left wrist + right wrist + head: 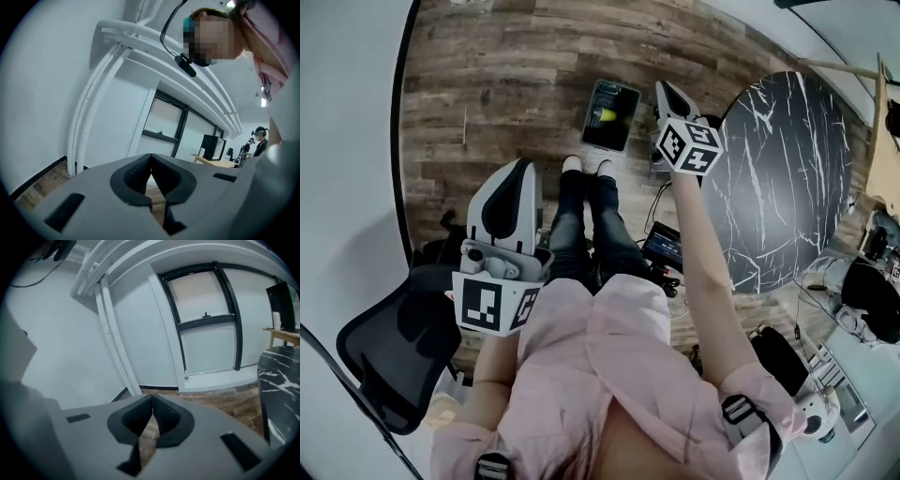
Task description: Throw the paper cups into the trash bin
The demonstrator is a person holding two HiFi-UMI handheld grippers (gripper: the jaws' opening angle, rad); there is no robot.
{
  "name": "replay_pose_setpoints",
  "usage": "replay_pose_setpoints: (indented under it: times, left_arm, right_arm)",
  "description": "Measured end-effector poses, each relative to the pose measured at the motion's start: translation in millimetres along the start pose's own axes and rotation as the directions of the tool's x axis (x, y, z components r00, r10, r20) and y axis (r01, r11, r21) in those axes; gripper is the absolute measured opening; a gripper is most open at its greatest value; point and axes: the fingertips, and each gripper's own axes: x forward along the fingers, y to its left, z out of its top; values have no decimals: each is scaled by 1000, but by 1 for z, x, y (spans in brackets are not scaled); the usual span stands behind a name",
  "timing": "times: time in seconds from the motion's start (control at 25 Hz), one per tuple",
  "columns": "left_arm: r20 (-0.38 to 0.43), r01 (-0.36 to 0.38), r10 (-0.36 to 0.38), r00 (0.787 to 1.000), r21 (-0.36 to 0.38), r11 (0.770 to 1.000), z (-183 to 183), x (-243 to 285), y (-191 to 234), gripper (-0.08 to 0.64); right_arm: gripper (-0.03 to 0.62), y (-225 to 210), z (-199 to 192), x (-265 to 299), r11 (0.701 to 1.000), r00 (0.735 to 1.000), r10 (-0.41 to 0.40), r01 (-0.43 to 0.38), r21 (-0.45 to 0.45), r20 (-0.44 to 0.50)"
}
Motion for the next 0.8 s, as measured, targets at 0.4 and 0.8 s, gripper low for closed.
replay_pose_setpoints:
  times: [0.4, 0.8]
  left_arm:
    - [45, 39, -38, 998, -27, 999, 20, -7, -15, 15]
    - [71, 101, -102, 992, 17, 995, 44, -7, -37, 15]
  right_arm:
    - [31, -14, 32, -59, 999, 997, -36, 38, -28, 61]
    - [29, -28, 61, -126, 995, 982, -94, 100, -29, 161]
